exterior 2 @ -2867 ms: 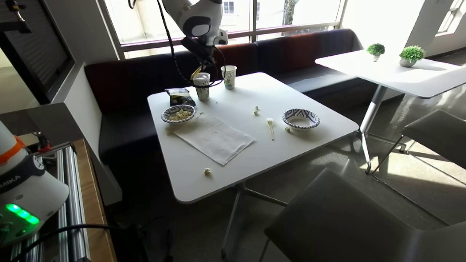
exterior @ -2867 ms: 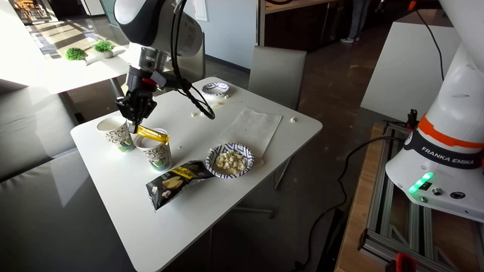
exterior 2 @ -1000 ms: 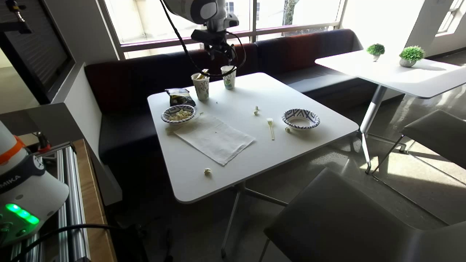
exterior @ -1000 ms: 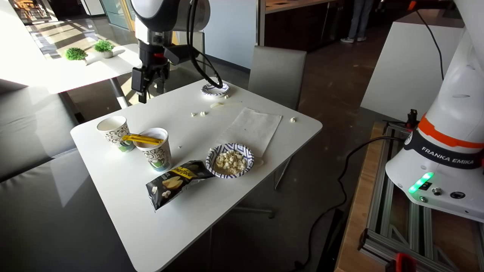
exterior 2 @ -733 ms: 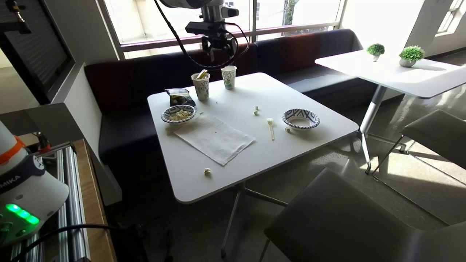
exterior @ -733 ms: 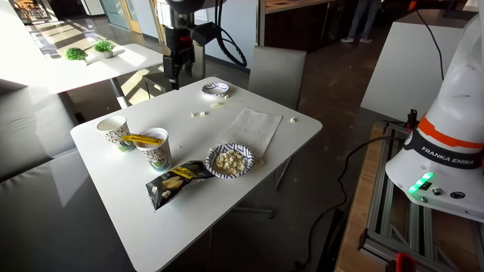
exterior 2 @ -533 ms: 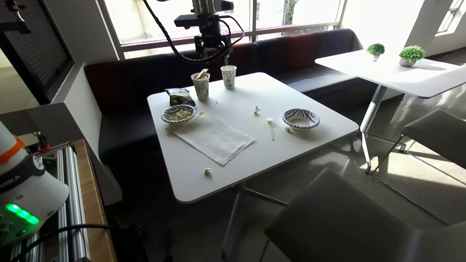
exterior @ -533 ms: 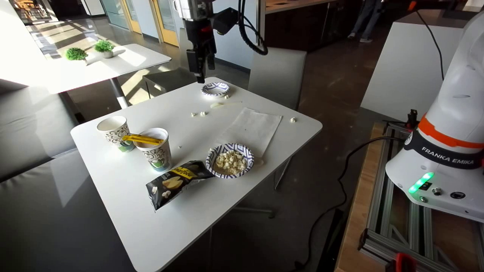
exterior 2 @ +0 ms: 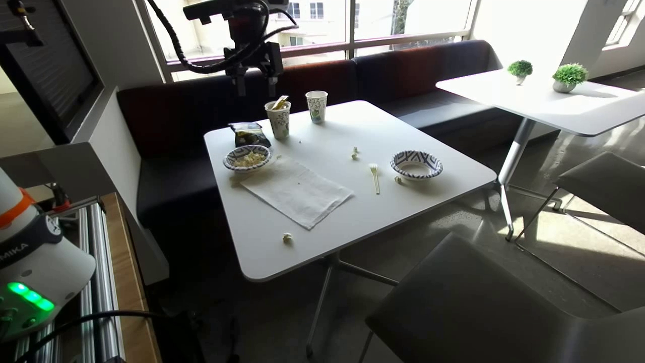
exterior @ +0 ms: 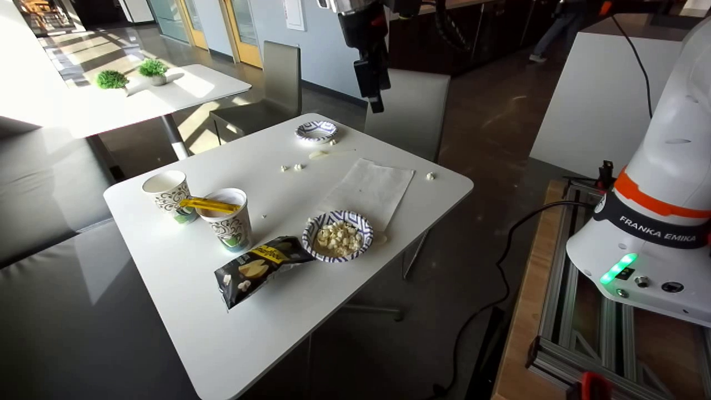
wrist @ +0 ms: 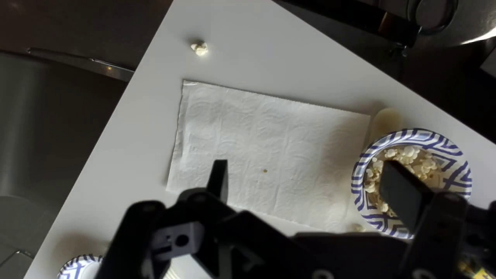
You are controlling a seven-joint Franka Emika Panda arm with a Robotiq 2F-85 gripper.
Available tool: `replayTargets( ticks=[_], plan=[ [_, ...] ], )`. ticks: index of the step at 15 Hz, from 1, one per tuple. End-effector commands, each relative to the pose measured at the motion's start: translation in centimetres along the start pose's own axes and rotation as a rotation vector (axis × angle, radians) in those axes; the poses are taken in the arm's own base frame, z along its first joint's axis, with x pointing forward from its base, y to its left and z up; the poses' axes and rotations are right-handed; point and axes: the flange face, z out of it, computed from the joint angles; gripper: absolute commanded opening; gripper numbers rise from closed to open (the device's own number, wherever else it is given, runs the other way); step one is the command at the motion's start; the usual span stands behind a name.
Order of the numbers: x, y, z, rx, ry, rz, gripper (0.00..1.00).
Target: Put the yellow packet on top of the coffee cup at the front of the table.
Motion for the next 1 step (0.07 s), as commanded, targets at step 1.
replayTargets(
  ticks=[1],
  plan=[
    [-0.32, -0.06, -0.1, -0.001, 0.001, -0.001, 1.0]
  ],
)
